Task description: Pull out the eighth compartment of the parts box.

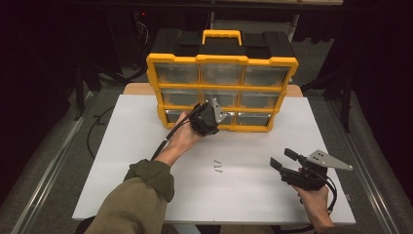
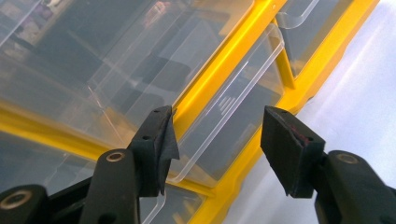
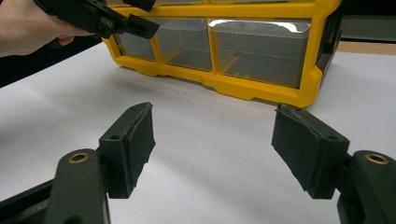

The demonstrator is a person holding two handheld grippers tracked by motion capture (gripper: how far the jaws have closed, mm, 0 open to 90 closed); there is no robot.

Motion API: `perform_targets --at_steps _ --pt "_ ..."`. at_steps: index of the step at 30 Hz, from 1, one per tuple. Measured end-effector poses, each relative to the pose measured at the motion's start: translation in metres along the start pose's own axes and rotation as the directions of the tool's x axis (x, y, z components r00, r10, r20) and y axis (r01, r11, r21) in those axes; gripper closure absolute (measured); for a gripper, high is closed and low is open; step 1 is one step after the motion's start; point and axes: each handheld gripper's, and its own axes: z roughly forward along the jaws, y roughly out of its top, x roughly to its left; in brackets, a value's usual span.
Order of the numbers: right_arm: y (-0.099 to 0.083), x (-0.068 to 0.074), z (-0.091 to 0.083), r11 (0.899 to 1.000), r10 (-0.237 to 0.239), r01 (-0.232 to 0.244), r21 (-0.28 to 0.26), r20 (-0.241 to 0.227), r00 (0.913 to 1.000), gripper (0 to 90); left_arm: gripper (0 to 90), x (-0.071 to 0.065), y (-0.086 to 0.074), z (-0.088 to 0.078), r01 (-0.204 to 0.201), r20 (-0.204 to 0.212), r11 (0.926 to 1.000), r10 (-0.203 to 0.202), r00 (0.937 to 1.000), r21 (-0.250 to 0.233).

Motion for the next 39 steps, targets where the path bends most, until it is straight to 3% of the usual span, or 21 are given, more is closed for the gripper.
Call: perform_targets --at_steps 7,24,27,33,35,36,37,38,39 --pt "0.000 -0.002 -0.001 1.000 0.017 -0.017 -0.004 0.006 0.9998 30.6 44.2 -0.007 0.002 0.003 -0.053 -0.022 0.9986 0.053 0.9984 0.004" --pt "0.000 -0.002 0.000 1.000 0.011 -0.011 0.003 0.005 0.9999 30.6 48.7 -0.013 0.002 0.006 -0.105 -0.080 0.9942 0.106 0.9911 0.026" --pt "0.000 -0.001 0.000 1.000 0.011 -0.011 0.003 0.005 0.9999 30.6 49.2 -0.015 0.003 0.006 -0.147 -0.101 0.9876 0.152 0.9832 0.056" --pt "0.000 -0.001 0.000 1.000 0.006 -0.006 0.003 0.007 1.0000 30.8 52.1 -0.021 0.003 0.007 -0.182 -0.139 0.9799 0.192 0.9715 0.082" --pt "0.000 -0.001 0.000 1.000 0.010 -0.010 0.004 0.006 0.9999 30.9 53.9 -0.025 0.003 0.009 -0.200 -0.164 0.9760 0.212 0.9634 0.086" --pt "0.000 -0.001 0.000 1.000 0.010 -0.010 0.004 0.006 0.9999 30.9 54.6 -0.025 0.003 0.009 -0.200 -0.164 0.9760 0.212 0.9634 0.086" --pt "0.000 -0.002 0.000 1.000 0.008 -0.008 0.003 0.005 1.0000 30.9 55.4 -0.027 0.003 0.010 -0.213 -0.181 0.9728 0.227 0.9571 0.091" --pt "0.000 -0.002 0.000 1.000 0.008 -0.008 0.003 0.005 1.0000 30.9 56.2 -0.027 0.003 0.010 -0.213 -0.181 0.9728 0.227 0.9571 0.091" --pt "0.000 -0.001 0.000 1.000 0.003 -0.003 0.007 0.002 1.0000 30.8 56.6 -0.029 0.003 0.011 -0.228 -0.190 0.9688 0.243 0.9513 0.097"
